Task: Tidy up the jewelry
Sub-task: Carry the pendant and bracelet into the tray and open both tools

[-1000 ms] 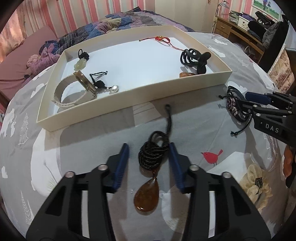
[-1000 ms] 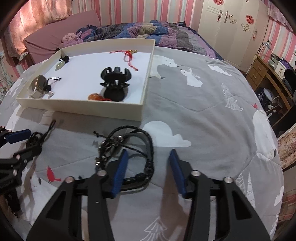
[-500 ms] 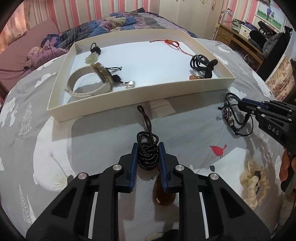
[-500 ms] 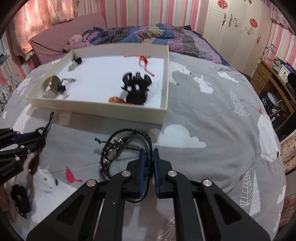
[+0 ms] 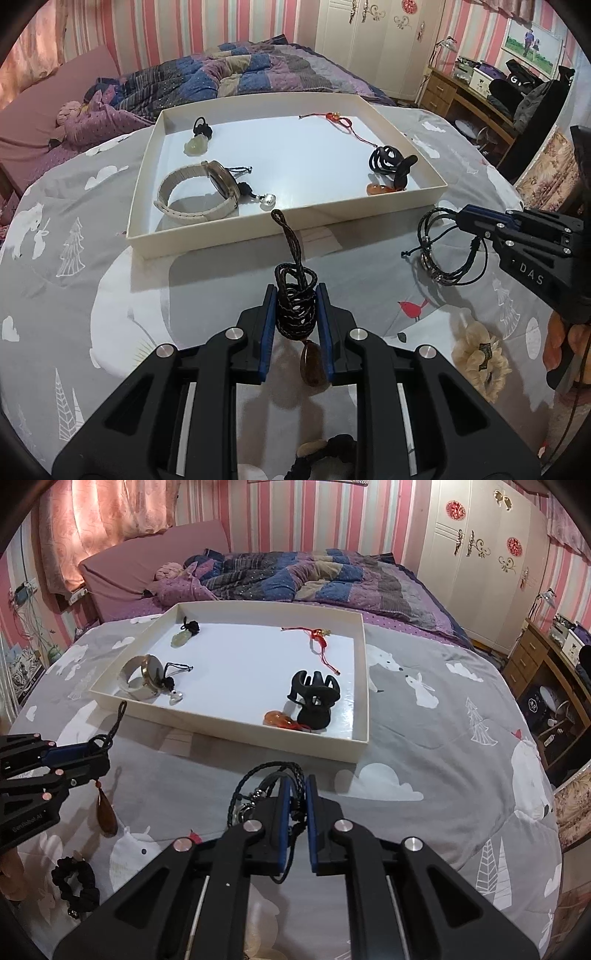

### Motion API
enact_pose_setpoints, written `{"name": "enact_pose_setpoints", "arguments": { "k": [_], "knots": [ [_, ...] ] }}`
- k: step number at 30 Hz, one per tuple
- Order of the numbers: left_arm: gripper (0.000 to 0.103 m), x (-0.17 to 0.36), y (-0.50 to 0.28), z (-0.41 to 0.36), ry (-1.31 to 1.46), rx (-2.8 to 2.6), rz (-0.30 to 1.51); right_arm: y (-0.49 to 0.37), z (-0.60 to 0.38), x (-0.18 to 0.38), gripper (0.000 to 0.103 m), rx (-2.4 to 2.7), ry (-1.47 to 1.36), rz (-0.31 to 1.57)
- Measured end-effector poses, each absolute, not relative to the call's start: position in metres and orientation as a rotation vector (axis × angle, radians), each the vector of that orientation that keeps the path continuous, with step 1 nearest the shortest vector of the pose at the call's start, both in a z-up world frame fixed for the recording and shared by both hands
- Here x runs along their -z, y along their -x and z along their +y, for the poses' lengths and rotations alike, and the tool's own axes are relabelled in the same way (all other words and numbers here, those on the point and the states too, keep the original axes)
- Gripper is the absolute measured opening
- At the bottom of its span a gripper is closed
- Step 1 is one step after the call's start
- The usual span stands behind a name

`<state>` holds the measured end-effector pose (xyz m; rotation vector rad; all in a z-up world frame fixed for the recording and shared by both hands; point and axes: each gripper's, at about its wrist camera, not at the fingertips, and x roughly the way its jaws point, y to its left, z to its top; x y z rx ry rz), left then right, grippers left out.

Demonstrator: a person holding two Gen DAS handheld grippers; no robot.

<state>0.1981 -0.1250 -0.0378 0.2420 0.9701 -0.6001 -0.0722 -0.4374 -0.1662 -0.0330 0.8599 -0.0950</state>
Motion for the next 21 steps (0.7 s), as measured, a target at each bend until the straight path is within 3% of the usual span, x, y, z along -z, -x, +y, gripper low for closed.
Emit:
{"name": "enact_pose_setpoints", "arguments": {
  "k": [21],
  "knots": [
    [0.019,-0.025,-0.23,-0.121,-0.15,0.624,0.861,0.046,-0.422,0.113,0.008,0.069,0.045,0.742]
  ]
}}
